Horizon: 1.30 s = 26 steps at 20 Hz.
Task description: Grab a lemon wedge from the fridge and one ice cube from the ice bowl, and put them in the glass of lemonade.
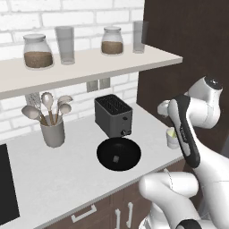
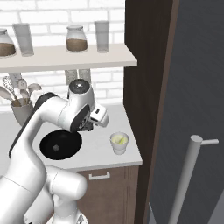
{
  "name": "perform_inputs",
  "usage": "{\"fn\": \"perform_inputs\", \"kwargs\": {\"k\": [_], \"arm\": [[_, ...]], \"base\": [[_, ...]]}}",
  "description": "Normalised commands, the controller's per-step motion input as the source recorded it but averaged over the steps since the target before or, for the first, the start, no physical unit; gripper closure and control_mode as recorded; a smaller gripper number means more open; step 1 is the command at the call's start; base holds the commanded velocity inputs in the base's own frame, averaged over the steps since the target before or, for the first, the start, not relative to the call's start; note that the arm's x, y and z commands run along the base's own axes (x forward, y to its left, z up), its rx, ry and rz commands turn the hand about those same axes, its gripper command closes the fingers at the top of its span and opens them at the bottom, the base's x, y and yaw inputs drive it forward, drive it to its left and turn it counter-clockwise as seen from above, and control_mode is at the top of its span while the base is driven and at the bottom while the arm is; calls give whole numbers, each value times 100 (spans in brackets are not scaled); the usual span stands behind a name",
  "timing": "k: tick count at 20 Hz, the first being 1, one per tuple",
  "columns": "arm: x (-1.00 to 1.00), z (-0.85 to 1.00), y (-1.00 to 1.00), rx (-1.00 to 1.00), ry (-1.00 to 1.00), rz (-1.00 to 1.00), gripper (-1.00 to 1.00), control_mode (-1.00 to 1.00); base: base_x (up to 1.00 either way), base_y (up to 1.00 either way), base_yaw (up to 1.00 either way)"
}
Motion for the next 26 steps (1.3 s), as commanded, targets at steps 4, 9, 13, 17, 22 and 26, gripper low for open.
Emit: {"fn": "perform_inputs", "kwargs": {"k": [4,9,13,17,22,26], "arm": [[-12,80,26,4,-18,0,-100,-100],[-40,44,38,1,-5,0,-100,-100],[-41,21,78,0,0,0,-100,-100],[-18,1,68,-4,2,0,-100,-100],[-44,0,27,-1,-1,0,-100,-100],[-51,4,1,0,-1,0,-100,-100]], "base": [[0,0,0],[0,0,0],[0,0,0],[0,0,0],[0,0,0],[0,0,0]]}}
